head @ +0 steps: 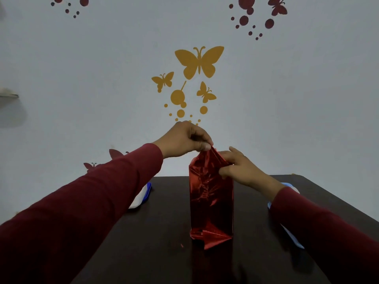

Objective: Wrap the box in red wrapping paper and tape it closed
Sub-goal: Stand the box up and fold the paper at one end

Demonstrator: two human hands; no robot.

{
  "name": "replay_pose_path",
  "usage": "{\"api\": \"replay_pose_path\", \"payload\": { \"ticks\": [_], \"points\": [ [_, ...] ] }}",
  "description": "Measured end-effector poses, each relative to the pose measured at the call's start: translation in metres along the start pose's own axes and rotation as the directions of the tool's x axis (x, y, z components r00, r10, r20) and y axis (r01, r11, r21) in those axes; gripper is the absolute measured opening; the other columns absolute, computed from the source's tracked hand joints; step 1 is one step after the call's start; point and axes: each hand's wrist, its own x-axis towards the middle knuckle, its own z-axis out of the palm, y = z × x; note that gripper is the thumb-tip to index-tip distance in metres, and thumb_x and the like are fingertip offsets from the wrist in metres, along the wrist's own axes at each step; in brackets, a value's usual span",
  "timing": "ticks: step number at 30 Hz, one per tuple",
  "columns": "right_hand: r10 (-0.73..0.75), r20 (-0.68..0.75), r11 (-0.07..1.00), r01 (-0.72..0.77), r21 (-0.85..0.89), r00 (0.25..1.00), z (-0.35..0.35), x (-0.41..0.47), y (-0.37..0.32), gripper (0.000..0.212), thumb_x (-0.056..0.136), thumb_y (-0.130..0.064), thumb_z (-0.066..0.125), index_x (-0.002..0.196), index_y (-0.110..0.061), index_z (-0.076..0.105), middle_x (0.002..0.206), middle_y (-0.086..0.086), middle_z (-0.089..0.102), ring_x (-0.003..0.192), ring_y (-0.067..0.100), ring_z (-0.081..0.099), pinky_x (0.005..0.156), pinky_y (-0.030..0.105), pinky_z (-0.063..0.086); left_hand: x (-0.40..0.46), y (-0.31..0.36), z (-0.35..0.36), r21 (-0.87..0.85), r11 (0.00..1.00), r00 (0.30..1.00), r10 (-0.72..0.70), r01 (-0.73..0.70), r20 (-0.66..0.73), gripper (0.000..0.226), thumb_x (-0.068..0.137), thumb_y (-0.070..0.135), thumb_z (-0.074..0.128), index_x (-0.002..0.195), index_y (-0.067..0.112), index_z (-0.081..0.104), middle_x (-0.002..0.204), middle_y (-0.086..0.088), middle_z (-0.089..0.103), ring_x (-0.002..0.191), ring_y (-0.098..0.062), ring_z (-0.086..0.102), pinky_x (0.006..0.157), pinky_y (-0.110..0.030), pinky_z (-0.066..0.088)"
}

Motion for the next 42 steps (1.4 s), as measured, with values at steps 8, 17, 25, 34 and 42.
{"api": "replay_pose_path", "payload": {
  "ticks": [8, 17, 25, 34, 42],
  "points": [
    [0.039, -0.084, 0.971, -0.018, 0.238, 0.996, 0.006, -0.013, -0.001, 0.032, 0.074, -0.009, 0.062, 0.102, -0.016, 0.077, 0.095, 0.010, 0.068, 0.087, 0.017, 0.065, 0.083, 0.033, 0.050, -0.008, -0.006, 0.011, 0.078, 0.989, 0.977, -0.140, 0.129, 0.158, 0.048, 0.077, 0.046, 0.087, 0.121, 0.031, 0.073, 0.105, 0.012, 0.074, 0.089, -0.005, 0.070, 0.082, -0.022, 0.057],
    [0.084, -0.058, 0.953, -0.063, 0.296, 0.995, 0.003, -0.012, 0.000, 0.013, 0.062, -0.018, 0.059, 0.072, -0.009, 0.059, 0.074, 0.000, 0.061, 0.073, 0.016, 0.059, 0.078, 0.036, 0.046, 0.000, 0.003, 0.019, -0.147, 0.982, 0.985, -0.133, 0.117, -0.109, 0.012, 0.086, 0.027, 0.084, 0.093, 0.017, 0.082, 0.083, 0.002, 0.079, 0.080, -0.013, 0.076, 0.079, -0.022, 0.060],
    [0.015, -0.115, 0.946, 0.023, 0.322, 0.993, 0.000, -0.018, 0.009, 0.066, 0.072, 0.001, 0.057, 0.120, -0.042, 0.071, 0.136, -0.016, 0.060, 0.112, 0.006, 0.060, 0.084, 0.026, 0.051, -0.017, 0.027, 0.048, -0.162, 0.986, 0.789, -0.080, -0.024, -0.609, 0.006, 0.091, 0.027, 0.078, 0.093, 0.022, 0.076, 0.083, 0.009, 0.071, 0.070, -0.001, 0.061, 0.068, -0.009, 0.047],
    [0.232, -0.495, 0.945, -0.074, 0.318, 0.837, -0.025, -0.077, 0.044, 0.029, 0.087, -0.013, 0.059, 0.098, -0.030, 0.080, 0.095, -0.011, 0.078, 0.094, 0.008, 0.071, 0.082, 0.029, 0.057, -0.039, 0.057, 0.148, 0.191, 0.877, 0.735, 0.474, -0.440, -0.485, 0.008, 0.091, 0.009, 0.075, 0.099, 0.010, 0.073, 0.087, 0.003, 0.062, 0.075, -0.006, 0.056, 0.067, -0.022, 0.049],
    [0.361, -0.563, 0.883, -0.467, -0.051, 0.743, -0.067, -0.140, 0.096, 0.014, 0.090, -0.030, 0.067, 0.101, -0.029, 0.076, 0.096, -0.016, 0.070, 0.089, 0.005, 0.062, 0.073, 0.019, 0.048, -0.005, 0.049, 0.259, -0.174, 0.970, 0.985, 0.157, -0.168, -0.074, 0.074, 0.076, 0.047, 0.086, 0.138, 0.033, 0.049, 0.131, 0.023, 0.043, 0.118, 0.012, 0.041, 0.095, -0.006, 0.036]
  ]
}}
